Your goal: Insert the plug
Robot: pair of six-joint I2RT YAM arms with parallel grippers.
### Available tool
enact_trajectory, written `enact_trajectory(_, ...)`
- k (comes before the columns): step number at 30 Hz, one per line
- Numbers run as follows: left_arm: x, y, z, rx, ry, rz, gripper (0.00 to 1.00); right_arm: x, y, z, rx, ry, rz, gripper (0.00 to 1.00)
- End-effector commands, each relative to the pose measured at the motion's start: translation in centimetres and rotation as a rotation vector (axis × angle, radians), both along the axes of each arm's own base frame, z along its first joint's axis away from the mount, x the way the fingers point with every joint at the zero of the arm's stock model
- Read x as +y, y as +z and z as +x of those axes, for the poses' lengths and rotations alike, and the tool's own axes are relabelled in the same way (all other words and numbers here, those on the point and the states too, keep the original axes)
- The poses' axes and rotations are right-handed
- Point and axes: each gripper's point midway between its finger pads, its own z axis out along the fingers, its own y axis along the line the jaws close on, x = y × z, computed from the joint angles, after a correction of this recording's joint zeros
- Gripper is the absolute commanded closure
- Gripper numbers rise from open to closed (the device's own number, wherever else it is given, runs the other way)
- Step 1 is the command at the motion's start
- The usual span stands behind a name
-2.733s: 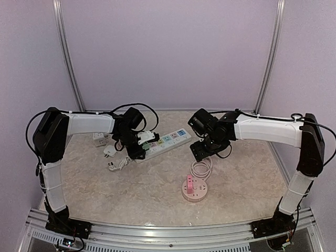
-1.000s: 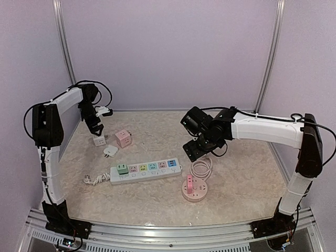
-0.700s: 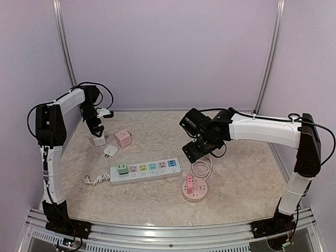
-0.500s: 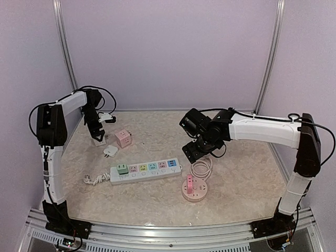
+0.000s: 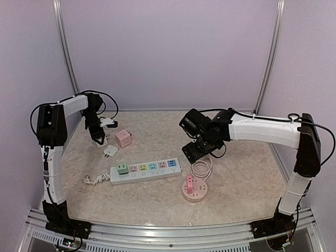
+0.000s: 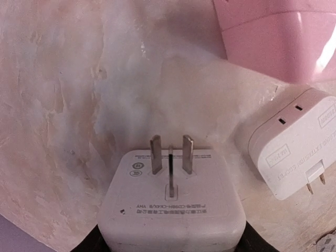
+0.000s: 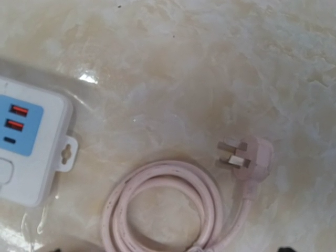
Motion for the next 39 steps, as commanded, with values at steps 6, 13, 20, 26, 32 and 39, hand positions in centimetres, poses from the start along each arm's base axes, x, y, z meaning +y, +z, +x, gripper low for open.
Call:
enact_trajectory(6, -1.9, 7.6, 0.3, -0.149, 0.186, -0.159, 1.00, 1.2, 1.9, -0.9, -0.060, 0.065, 0.028, 0.13)
enact_trajectory(13, -8.1, 19.1, -6.8, -0.146, 0.318, -0.453, 1.00, 8.5, 9.9, -5.4, -0.470, 0.556, -0.020, 0.12)
enact_trajectory(20, -15.6, 23.1, -18.9, -0.070, 0.086, -0.548, 1.00, 14.9, 15.4, -13.7, -1.057, 1.207, -0.154, 0.02)
enact_trajectory(26, -19.3, 25.0, -26.7, -0.017, -0.119, -0.567, 1.00, 17.7, 18.1, -16.5, -1.274, 1.412, -0.223, 0.00)
enact_trajectory(32, -21.1, 24.7, -29.5, 0.018, -0.219, -0.554, 1.00, 19.4, 18.2, -17.8, -1.355, 1.522, -0.312, 0.00)
enact_trajectory(39, -21.9, 24.1, -29.9, 0.062, -0.234, -0.546, 1.00, 20.7, 17.6, -17.4, -1.328, 1.576, -0.403, 0.00)
